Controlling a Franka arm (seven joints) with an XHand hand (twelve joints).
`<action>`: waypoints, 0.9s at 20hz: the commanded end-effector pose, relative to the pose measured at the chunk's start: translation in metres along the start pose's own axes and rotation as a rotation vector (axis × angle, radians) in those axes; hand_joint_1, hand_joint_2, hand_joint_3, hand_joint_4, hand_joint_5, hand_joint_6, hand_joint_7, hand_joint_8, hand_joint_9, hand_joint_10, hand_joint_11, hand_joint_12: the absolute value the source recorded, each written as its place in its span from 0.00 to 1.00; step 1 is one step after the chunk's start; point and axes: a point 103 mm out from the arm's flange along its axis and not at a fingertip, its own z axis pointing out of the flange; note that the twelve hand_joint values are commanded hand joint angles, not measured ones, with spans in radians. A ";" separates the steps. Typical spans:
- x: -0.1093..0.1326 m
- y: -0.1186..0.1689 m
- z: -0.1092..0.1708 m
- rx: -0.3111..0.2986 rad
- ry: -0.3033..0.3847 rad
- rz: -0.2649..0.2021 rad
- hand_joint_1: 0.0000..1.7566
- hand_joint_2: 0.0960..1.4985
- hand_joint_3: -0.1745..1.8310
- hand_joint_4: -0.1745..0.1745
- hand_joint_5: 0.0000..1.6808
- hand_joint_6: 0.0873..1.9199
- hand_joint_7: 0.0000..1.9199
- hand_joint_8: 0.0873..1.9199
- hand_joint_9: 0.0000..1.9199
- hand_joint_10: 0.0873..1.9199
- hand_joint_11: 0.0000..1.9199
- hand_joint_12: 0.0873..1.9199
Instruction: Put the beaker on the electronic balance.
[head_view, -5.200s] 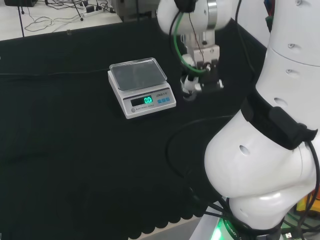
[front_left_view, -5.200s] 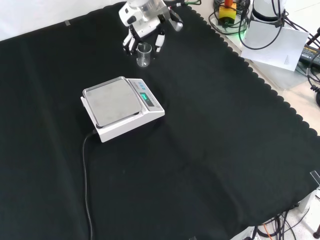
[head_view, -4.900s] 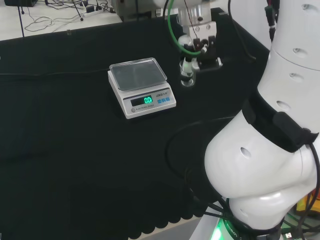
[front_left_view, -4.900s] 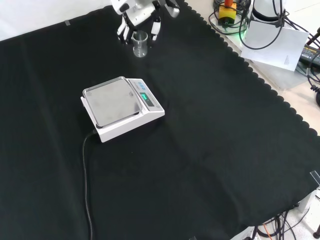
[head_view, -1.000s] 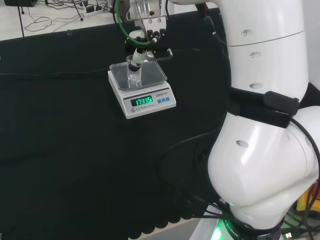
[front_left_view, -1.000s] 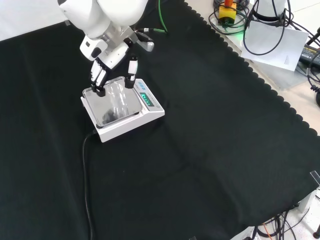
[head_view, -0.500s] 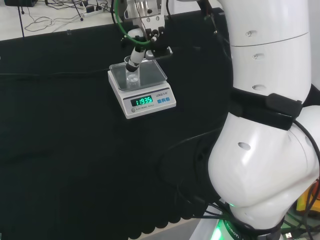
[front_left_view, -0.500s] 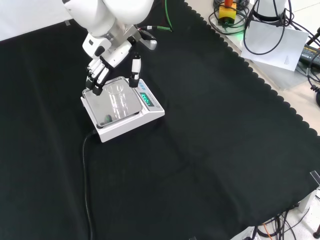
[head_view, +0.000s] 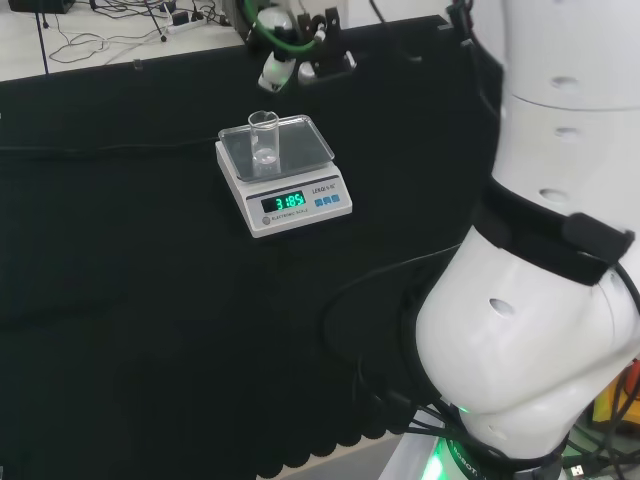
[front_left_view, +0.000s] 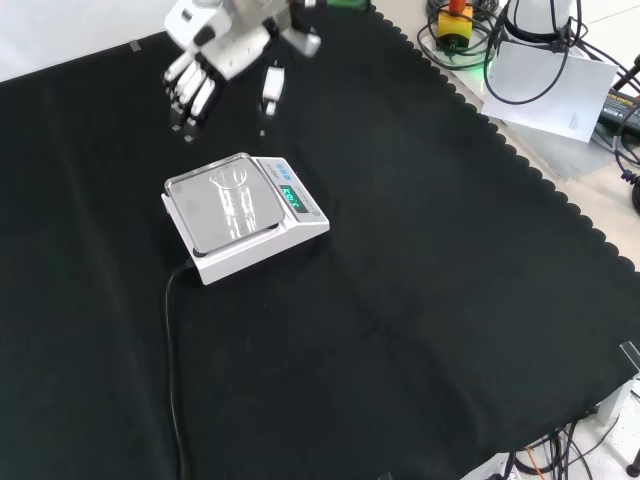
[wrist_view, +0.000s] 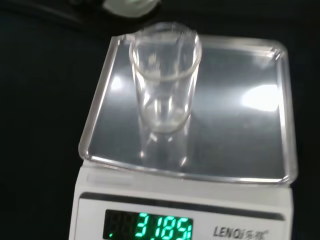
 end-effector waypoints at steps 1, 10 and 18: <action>-0.027 -0.081 -0.041 -0.115 -0.094 0.082 0.60 0.63 0.00 0.40 0.56 0.25 0.34 0.35 0.40 0.38 0.26 0.68; -0.065 -0.157 -0.025 -0.076 -0.032 0.193 0.65 0.69 0.07 0.44 0.67 0.37 0.50 0.37 0.55 0.36 0.45 0.61; -0.059 -0.188 -0.012 -0.051 -0.070 0.247 0.65 0.69 0.07 0.39 0.67 0.37 0.53 0.36 0.58 0.34 0.48 0.59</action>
